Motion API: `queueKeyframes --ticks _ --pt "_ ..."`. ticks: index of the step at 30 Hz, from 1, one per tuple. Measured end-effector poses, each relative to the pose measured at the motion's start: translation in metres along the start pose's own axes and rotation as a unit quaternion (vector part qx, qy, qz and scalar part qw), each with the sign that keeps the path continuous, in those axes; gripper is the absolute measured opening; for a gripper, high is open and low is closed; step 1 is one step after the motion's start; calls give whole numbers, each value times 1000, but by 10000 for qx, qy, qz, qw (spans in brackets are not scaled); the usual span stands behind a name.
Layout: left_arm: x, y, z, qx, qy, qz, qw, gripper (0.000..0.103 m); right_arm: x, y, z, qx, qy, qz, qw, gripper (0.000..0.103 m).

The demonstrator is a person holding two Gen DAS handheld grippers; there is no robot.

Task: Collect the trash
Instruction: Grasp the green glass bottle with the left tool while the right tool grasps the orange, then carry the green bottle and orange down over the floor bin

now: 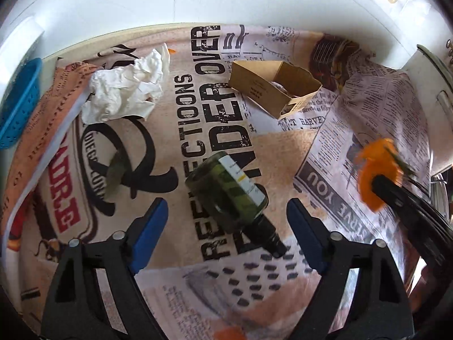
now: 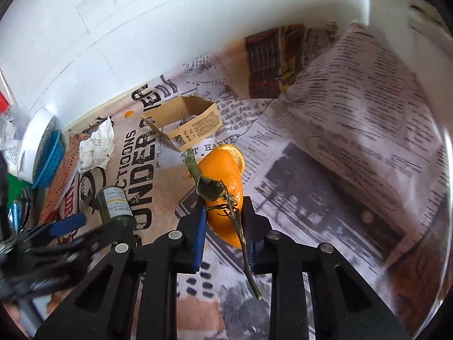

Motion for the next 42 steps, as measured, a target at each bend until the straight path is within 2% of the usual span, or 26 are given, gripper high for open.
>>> queueKeyframes --ticks 5,8,10,13,18,23,31,37,42 --pt "2 18 -7 68 -84 26 9999 66 -3 -22 -16 -56 48 -78 9999 21" --pt "3 20 -13 121 44 -19 9999 45 -6 -30 -20 -19 85 -58 9999 21" --pt "2 17 -17 142 106 -55 9998 41 -8 -37 -22 59 53 -69 9999 21" --pt "-1 4 -24 197 226 -254 9992 41 -10 -48 -23 114 -32 -111 9999 21" --pt "-8 -42 -40 250 359 -663 9968 41 -9 -73 -30 305 -124 -237 9992 21" --pt "-12 -100 -54 330 249 -1166 9923 41 -4 -110 -36 581 -349 -505 9964 21" --pt "-37 -211 -76 417 -28 -1943 9801 41 0 -174 -32 1050 -752 -924 9873 21" --pt "-63 -272 -73 470 -190 -2246 9731 41 -9 -220 -13 1334 -826 -1188 9804 21" --pt "-96 -298 -62 497 -121 -2285 9722 41 -31 -250 3 1380 -842 -1281 9785 21"
Point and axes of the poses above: each gripper's, at about its wrist camera, not at the fingertips, and y roughly the way its jaws point, z to its left, x to its top, the point moved 5 cm from there along y, roughly the way its jaws point, and after that the axes turned 8 degrees about -z, right-handed, at the moved point
